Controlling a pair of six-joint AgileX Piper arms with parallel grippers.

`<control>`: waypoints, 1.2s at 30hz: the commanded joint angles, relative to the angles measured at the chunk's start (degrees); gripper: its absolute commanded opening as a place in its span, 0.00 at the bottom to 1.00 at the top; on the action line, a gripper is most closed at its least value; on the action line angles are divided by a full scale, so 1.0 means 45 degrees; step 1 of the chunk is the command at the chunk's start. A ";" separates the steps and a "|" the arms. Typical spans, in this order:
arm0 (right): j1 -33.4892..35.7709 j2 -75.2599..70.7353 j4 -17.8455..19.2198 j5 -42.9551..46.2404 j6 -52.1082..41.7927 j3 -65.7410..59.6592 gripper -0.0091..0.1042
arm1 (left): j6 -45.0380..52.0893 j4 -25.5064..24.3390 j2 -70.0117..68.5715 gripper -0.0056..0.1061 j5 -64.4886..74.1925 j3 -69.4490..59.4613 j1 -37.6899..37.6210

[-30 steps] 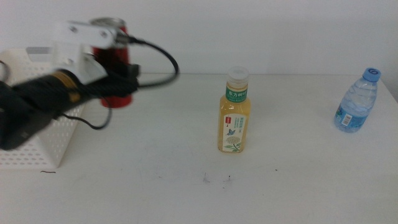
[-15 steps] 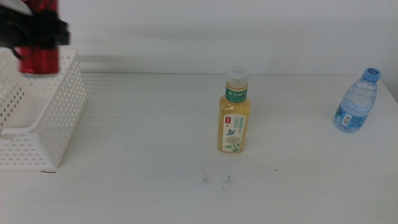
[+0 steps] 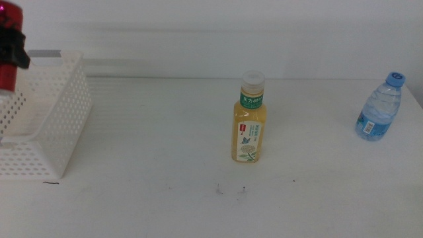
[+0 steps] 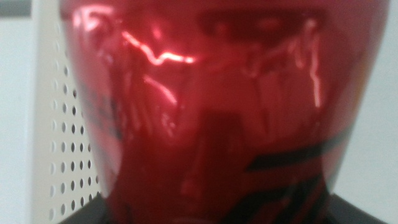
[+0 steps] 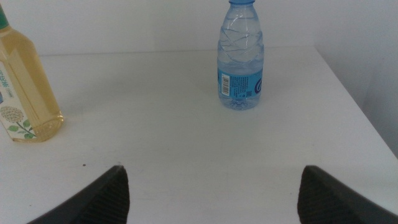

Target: Use arms to grab the bottles and put them into the dustbin to the left of the table.

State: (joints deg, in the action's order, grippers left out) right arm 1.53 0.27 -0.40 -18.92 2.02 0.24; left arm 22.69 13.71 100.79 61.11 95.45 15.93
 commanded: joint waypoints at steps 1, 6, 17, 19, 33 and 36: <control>-0.0091 -0.0060 0.0089 0.0198 -0.0073 -0.0054 0.90 | 0.0181 0.0018 0.0571 0.33 -0.0031 0.0372 0.0229; -0.0091 -0.0060 0.0089 0.0198 -0.0073 -0.0054 0.90 | 0.0590 -0.0069 0.1724 0.33 0.0116 0.0389 0.0444; -0.0091 -0.0060 0.0089 0.0198 -0.0073 -0.0054 0.90 | 0.1329 -0.0237 0.3451 0.34 -0.0406 0.0389 0.0488; -0.0091 -0.0060 0.0089 0.0198 -0.0073 -0.0054 0.90 | 0.1329 -0.0323 0.3557 0.37 -0.0510 0.0389 0.0488; -0.0091 -0.0060 0.0089 0.0198 -0.0073 -0.0054 0.90 | 0.1357 -0.0517 0.3768 0.89 -0.0492 0.0389 0.0397; -0.0091 -0.0060 0.0089 0.0198 -0.0073 -0.0054 0.90 | 0.0806 -0.0543 0.3094 0.89 -0.0121 0.0400 0.0082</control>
State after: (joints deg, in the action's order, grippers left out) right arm 1.53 0.27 -0.40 -18.92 2.02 0.24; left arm 27.83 10.60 117.29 59.47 96.69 17.17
